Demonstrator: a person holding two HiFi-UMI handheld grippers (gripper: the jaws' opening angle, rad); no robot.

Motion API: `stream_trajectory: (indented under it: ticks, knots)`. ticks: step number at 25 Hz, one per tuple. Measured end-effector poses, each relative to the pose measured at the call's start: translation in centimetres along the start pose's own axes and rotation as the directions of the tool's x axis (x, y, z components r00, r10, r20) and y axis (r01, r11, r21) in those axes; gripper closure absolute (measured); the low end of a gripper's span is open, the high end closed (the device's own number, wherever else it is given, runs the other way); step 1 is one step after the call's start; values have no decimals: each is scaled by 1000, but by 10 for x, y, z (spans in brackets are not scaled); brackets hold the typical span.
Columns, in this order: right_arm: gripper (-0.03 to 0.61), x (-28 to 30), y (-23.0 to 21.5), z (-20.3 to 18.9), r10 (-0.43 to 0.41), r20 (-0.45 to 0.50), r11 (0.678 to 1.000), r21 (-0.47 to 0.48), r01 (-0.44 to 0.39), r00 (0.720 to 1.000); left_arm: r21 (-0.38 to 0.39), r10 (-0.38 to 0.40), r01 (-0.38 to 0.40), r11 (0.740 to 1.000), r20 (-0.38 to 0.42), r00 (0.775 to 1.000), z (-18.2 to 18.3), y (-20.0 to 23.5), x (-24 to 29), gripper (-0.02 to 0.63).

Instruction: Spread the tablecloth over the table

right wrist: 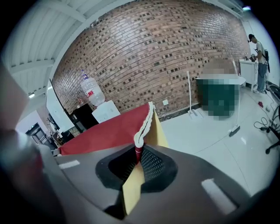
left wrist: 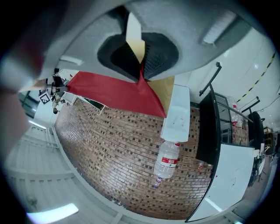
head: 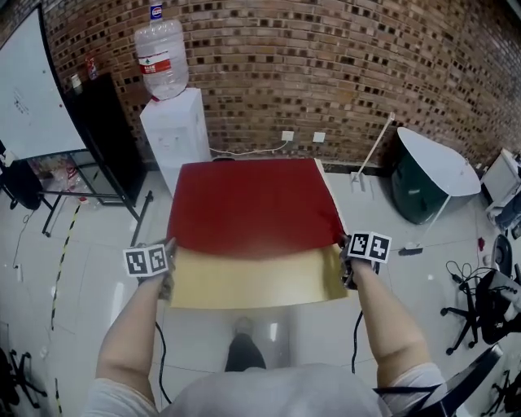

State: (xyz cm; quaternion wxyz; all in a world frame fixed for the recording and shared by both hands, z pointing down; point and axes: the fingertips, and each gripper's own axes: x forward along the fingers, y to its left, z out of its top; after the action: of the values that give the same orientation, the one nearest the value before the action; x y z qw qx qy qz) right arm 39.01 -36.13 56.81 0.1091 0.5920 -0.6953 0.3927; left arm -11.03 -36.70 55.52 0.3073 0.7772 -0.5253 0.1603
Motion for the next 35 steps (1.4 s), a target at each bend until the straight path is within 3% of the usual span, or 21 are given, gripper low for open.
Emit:
stream_trajectory:
  ticks: [5,10,20,32,35]
  knots:
    - [563,-15,-16,-40,-37,-33,999,14,37,999,7,-1,1,1000,-29,1000,-38,4,-18,606]
    - [563,-36,-20,-74,-6,-34,998,57,8,999,28,20,-18,999,-60,998,-78,7,-39,606]
    - [561,-69,-37,-141,-12,-25,989,146,16,1000,-68,26,-30,997,-60,998,-145,5,-72,606]
    - [560,-78,-48,-173,-27,-31,984,176,32,999,-146,13,-18,989,-31,999,-175,8,-80,604]
    - [525,-82,-50,-172,-29,-30,988,153,33,999,-188,16,-18,982,-9,1000,-178,14,-84,561]
